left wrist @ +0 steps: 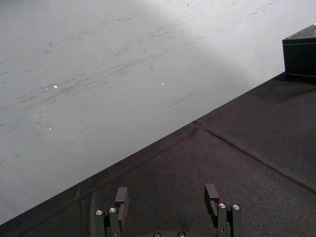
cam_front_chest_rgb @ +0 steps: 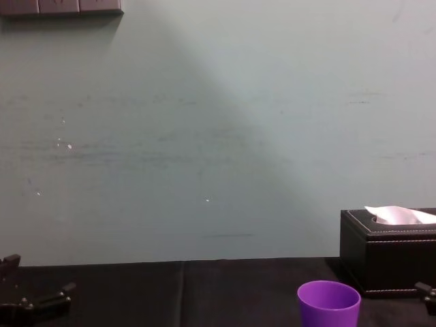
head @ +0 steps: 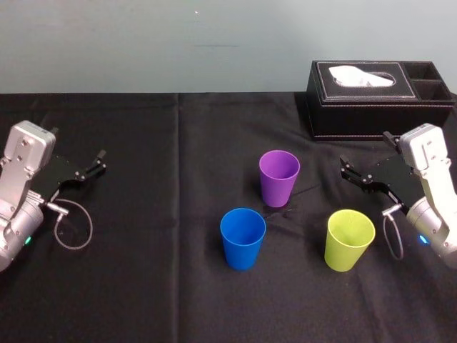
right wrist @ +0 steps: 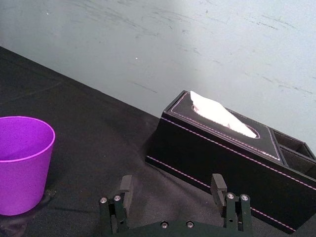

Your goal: Stack the three plastic cups sequentially using one hand.

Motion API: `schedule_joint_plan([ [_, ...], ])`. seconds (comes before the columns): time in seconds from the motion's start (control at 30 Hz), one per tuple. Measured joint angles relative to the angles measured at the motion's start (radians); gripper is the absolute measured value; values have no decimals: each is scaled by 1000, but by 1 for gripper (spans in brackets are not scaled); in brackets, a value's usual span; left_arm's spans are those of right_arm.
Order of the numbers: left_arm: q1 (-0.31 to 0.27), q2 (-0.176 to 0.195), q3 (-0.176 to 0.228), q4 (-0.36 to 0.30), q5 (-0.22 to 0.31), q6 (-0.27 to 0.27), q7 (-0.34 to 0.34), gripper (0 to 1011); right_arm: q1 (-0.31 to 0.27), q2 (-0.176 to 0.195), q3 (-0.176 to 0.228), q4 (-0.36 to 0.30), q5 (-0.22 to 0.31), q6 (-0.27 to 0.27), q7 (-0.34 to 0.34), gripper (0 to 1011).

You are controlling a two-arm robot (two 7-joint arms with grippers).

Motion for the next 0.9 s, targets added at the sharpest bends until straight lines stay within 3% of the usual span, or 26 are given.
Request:
schedule_joint_plan([
  [0.9,0,0,0,0,0,0,0,1012,0,0,0,0,0,0,0,1003],
])
